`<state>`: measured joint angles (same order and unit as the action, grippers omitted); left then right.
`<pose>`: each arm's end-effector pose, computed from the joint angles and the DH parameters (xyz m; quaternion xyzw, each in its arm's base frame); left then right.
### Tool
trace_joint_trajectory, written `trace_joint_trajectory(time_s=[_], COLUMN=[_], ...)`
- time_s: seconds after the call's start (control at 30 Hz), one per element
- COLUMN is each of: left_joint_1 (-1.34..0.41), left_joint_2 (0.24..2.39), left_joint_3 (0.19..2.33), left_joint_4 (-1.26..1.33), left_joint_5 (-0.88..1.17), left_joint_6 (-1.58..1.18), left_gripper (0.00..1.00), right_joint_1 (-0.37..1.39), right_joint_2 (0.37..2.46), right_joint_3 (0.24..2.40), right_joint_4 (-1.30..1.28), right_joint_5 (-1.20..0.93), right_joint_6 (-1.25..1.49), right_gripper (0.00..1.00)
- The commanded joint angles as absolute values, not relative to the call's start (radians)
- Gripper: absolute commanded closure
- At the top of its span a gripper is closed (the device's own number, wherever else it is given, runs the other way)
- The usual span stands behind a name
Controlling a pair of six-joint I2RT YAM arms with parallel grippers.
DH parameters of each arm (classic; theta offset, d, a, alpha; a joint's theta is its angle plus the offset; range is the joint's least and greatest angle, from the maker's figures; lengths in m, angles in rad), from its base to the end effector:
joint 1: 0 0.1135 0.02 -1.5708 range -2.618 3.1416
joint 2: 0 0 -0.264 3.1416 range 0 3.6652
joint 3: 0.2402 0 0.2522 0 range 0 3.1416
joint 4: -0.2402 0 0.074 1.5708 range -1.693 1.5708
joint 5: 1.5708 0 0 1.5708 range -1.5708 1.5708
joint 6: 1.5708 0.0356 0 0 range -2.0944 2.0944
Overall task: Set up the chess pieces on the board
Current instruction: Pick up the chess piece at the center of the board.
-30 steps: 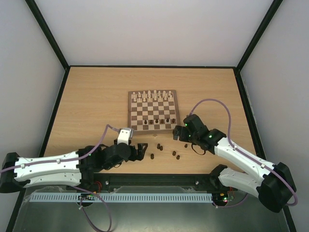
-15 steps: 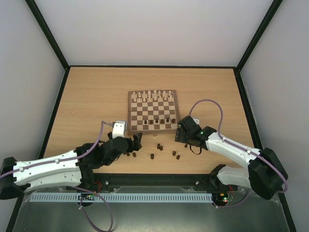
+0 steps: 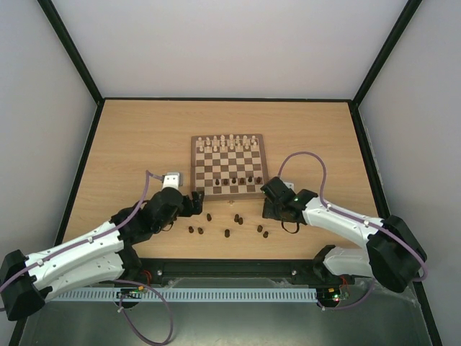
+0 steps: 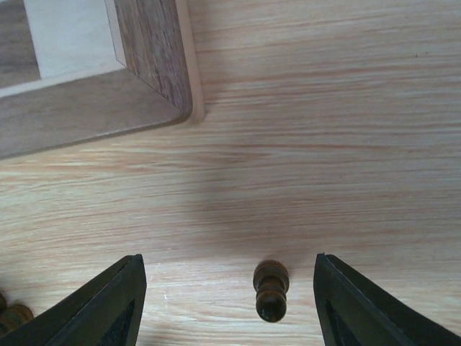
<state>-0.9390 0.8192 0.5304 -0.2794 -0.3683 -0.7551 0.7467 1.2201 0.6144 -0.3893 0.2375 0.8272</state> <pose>0.1178 -0.1393 0.2364 -0.0085 0.8666 -0.2477 0.4332 0.1701 0.1460 0.1802 0.0719 0.9500 0.1195 0.2795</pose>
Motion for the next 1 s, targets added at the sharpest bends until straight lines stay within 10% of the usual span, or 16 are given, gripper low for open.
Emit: trace_joint_trajectory(time_s=[0.0,0.97], left_joint_1=[-0.913,-0.888], left_joint_2=[0.81,0.824], left_joint_3=[0.516,0.489], left_joint_4=[-0.236,-0.197], left_joint_5=[-0.305,-0.255], left_joint_6=[-0.716,-0.703], left_gripper=[0.01,0.01], right_joint_1=[0.764,0.789], right_joint_2=[1.232,1.301], right_joint_3=[0.617,0.609], right_joint_4=[-0.475,-0.506], right_joint_5=[0.235,0.294], right_joint_6=[0.861,0.89], right_gripper=[0.37,0.81])
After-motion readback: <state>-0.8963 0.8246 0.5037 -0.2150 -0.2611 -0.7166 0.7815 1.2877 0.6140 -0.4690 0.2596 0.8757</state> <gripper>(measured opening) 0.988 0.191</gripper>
